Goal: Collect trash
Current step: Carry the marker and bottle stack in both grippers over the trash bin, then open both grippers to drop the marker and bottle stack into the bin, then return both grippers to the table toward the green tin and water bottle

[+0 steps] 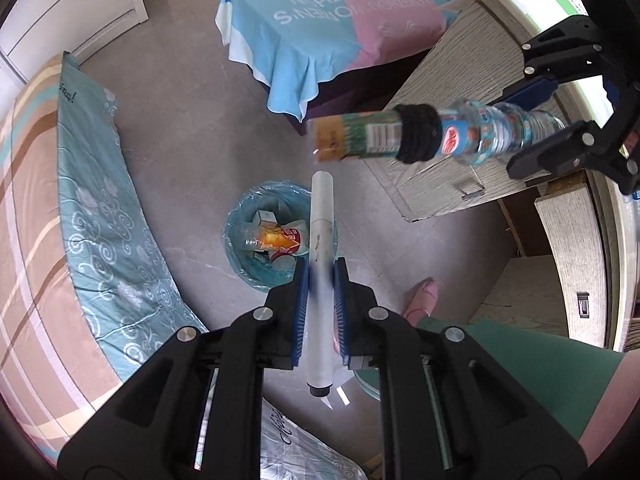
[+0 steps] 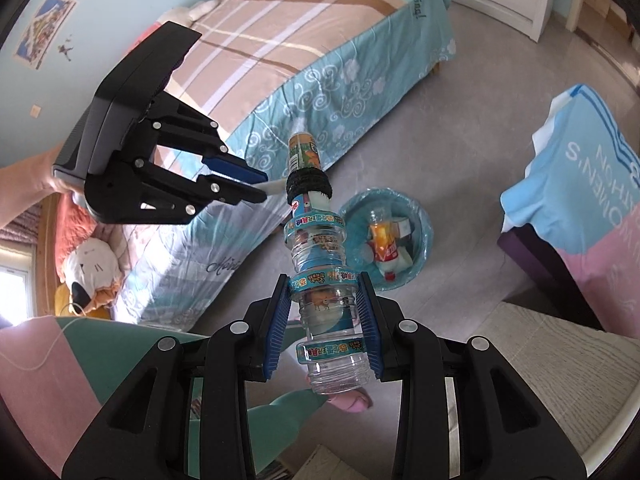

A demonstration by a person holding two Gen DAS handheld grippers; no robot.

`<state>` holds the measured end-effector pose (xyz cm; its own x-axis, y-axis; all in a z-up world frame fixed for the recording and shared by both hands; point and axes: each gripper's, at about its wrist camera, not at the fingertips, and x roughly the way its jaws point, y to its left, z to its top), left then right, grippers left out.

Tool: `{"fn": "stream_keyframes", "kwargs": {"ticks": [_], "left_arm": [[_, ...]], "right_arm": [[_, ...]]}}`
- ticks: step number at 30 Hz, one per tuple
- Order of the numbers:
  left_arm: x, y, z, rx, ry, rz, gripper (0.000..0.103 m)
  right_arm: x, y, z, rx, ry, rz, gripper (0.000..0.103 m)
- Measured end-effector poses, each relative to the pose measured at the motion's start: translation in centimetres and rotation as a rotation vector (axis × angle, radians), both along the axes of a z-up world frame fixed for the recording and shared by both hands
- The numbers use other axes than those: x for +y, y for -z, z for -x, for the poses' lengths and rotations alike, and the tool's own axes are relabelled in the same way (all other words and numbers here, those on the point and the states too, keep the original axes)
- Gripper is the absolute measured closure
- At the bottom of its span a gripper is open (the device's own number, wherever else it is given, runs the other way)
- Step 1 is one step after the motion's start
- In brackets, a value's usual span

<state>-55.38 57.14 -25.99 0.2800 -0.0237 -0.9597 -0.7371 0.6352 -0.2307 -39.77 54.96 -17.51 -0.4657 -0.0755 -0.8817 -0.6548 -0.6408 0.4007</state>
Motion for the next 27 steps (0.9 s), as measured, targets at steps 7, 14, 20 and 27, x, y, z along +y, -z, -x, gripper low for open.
{"fn": "stream_keyframes", "kwargs": {"ticks": [7, 14, 20, 27], "left_arm": [[1.0, 1.7, -0.7, -0.003, 0.034, 0.033, 0.092], [1.6, 3.5, -0.7, 0.007, 0.036, 0.055, 0.092], [1.9, 5.7, -0.9, 0.078, 0.017, 0.052, 0.044], [2.7, 6.0, 0.4, 0.085, -0.026, 0.065, 0.043]], "right_arm": [[1.5, 2.2, 0.5, -0.020, 0.028, 0.035, 0.068], [2.7, 4.0, 0.4, -0.032, 0.058, 0.069, 0.068], [3.4, 6.4, 1.3, -0.066, 0.071, 0.108, 0.042], [4.8, 6.4, 0.8, -0.058, 0.133, 0.098, 0.036]]}}
